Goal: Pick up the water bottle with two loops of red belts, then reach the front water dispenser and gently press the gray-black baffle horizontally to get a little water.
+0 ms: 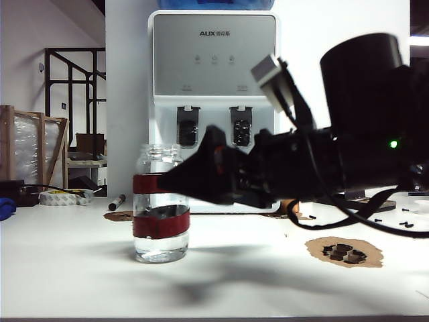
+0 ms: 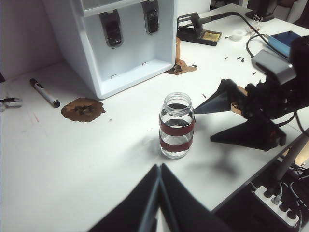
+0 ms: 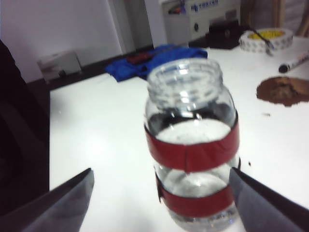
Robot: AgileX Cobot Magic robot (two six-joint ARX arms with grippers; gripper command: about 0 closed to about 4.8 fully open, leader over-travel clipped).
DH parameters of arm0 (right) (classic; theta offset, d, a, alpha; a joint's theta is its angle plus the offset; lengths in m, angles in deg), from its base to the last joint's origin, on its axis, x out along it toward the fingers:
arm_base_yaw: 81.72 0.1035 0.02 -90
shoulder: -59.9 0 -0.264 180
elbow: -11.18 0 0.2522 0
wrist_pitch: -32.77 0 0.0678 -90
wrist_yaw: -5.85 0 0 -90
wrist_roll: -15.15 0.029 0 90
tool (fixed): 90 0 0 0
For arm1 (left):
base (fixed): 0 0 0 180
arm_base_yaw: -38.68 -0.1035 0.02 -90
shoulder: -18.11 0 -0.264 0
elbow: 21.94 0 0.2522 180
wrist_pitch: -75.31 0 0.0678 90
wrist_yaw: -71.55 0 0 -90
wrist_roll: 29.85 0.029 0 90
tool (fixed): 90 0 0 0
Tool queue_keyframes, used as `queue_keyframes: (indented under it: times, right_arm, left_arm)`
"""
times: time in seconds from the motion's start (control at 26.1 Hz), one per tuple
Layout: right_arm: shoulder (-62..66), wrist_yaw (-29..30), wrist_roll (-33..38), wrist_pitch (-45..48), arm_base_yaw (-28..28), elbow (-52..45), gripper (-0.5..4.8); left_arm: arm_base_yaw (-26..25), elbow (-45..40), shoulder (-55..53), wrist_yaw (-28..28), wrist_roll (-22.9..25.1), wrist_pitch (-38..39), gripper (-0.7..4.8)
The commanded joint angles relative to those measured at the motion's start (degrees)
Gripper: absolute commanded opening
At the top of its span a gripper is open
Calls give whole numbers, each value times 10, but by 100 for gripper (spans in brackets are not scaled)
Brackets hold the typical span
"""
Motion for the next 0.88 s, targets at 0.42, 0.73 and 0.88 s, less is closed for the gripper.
queue_keyframes:
  times: [0.42, 0.73, 0.88]
  right_arm:
    - [26, 0, -23, -40, 2, 41, 479]
    - [61, -1, -23, -40, 2, 72, 479]
    - [76, -1, -23, -40, 2, 85, 479]
  left_arm:
    - [0, 3, -1, 0, -5, -29, -5]
    - [0, 3, -1, 1, -26, -39, -5]
    - [0, 3, -1, 1, -26, -38, -5]
